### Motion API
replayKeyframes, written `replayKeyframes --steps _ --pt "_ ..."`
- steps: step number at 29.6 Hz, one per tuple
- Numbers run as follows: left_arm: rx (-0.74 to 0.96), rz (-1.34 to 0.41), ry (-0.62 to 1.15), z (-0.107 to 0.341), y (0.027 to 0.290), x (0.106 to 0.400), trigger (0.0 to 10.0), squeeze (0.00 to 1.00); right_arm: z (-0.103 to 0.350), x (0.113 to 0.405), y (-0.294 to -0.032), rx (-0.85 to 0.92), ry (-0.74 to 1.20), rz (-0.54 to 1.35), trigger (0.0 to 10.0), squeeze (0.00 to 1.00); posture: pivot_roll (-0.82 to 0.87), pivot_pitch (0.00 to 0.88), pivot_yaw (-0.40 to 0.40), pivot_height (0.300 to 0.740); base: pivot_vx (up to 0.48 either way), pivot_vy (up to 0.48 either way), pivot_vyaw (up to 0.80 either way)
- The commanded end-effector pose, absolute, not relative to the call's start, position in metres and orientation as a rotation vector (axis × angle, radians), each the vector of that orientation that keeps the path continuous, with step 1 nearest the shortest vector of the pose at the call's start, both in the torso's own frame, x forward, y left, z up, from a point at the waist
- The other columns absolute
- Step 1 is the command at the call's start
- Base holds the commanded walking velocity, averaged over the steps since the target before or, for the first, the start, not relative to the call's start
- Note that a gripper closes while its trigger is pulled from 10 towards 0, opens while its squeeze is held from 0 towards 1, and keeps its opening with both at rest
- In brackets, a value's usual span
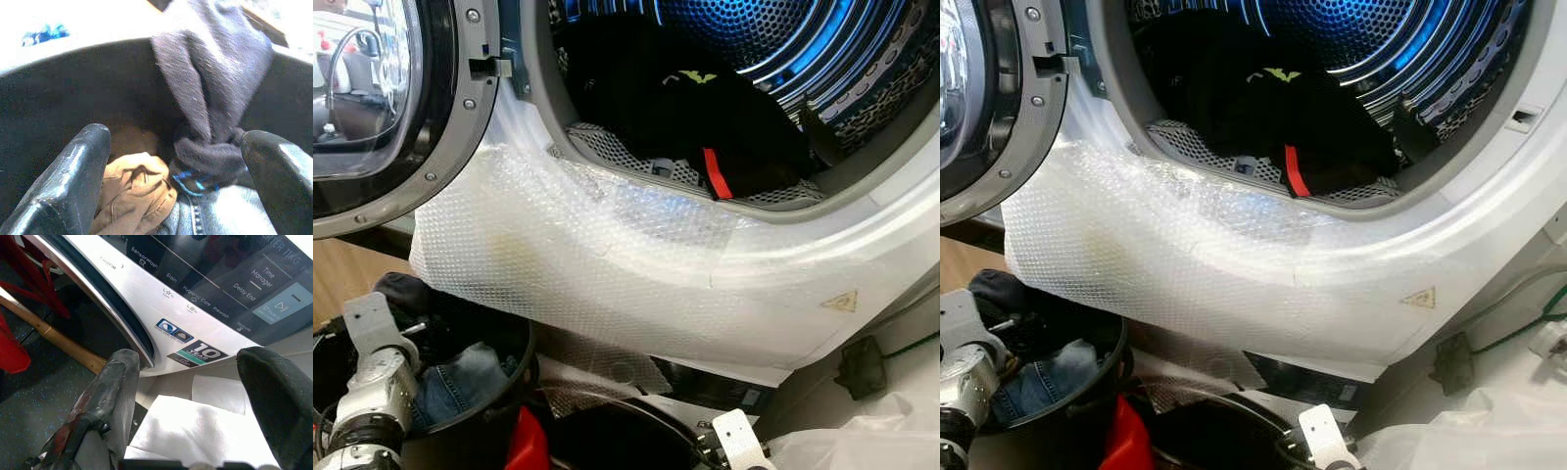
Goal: Clothes washing
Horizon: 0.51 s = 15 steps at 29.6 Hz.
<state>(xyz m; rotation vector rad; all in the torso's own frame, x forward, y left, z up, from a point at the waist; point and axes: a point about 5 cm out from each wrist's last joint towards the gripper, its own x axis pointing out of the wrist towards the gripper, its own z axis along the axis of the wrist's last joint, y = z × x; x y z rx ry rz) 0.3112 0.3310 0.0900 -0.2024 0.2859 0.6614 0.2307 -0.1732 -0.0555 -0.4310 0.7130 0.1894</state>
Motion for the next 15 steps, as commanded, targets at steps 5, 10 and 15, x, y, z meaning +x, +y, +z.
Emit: replayKeyframes --steps 5,10,15 --pt "-0.262 0.721 0.226 0.11 0.343 0.318 10.0 0.0 -0.051 0.234 -0.188 -0.454 0.691 0.167 10.0 0.0 0.13 0.0 -0.184 0.74 0.0 0.0 0.0" --pt "-0.267 0.705 0.228 0.115 0.343 0.324 10.0 0.0 -0.05 0.232 -0.196 -0.463 0.684 0.16 10.0 0.0 0.08 0.0 -0.188 0.74 0.0 0.0 0.0" --pt "-0.264 0.603 0.234 0.121 0.333 0.336 10.0 0.0 -0.049 0.227 -0.211 -0.476 0.675 0.132 10.0 0.0 0.0 0.0 -0.196 0.74 0.0 0.0 0.0"
